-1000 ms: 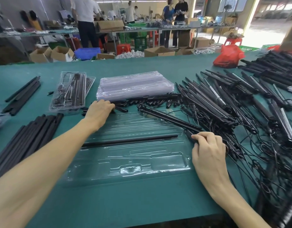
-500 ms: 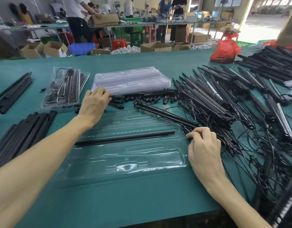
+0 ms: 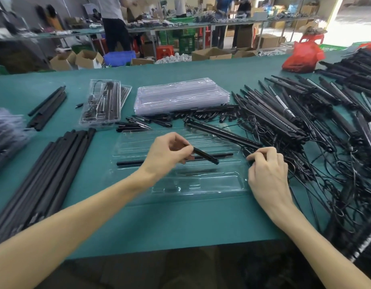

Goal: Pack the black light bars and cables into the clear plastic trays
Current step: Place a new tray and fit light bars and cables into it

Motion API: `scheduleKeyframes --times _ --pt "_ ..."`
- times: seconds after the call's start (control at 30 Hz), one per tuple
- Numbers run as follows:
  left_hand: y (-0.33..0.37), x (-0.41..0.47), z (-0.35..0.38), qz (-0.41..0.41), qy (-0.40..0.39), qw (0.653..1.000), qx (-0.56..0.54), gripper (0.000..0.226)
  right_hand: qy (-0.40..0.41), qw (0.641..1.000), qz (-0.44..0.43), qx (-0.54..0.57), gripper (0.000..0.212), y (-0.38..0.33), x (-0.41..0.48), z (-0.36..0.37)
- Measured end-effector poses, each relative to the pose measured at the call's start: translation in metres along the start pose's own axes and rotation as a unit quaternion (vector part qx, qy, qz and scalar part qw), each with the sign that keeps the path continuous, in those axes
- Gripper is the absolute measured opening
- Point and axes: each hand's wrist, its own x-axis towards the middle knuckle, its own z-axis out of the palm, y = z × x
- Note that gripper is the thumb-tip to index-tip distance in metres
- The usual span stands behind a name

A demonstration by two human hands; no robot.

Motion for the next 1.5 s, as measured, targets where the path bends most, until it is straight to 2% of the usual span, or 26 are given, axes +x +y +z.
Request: scheduleKeyframes --times 0.2,0.43,0.67,0.8,0.9,1.1,1.23,1.33,1.5 --pt "0.001 -0.017 -0.008 0.015 -0.005 0.989 0.145 0.009 -0.007 1.0 0.005 -0.002 0.019 0.001 0.001 -0.001" --pt "0.006 -0.027 -0.017 0.018 -0.032 0.944 0.329 0.01 -0.005 1.0 0.008 0.001 0.02 0.0 0.001 -0.001" --pt "0.012 -0.017 -0.008 0.044 -0.022 0.95 0.308 0.006 -0.003 1.0 0.003 -0.008 0.021 -0.001 0.0 -0.002" --pt "0.016 0.013 0.009 0.09 -0.028 0.937 0.337 0.02 -0.006 1.0 0.004 -0.011 0.024 -0.002 0.0 -0.003" --pt "0.019 0.045 0.028 0.123 -0.039 0.909 0.397 0.033 0.0 1.0 0.01 -0.006 0.026 -0.004 0.001 -0.004" --pt "0.012 0.093 0.072 0.192 -0.066 0.805 0.557 0.052 0.019 1.0 0.012 0.007 0.026 -0.004 0.0 -0.005" --pt "0.006 0.11 0.085 0.238 -0.068 0.76 0.601 0.058 0.021 0.998 0.032 0.046 0.03 0.0 0.003 -0.005" --pt "0.005 0.114 0.085 0.262 -0.046 0.744 0.613 0.054 0.019 0.997 0.04 0.064 0.041 0.001 0.004 -0.005" --pt "0.014 0.104 0.07 0.319 -0.008 0.739 0.593 0.046 0.033 0.995 0.042 0.085 0.041 0.002 0.005 -0.006"
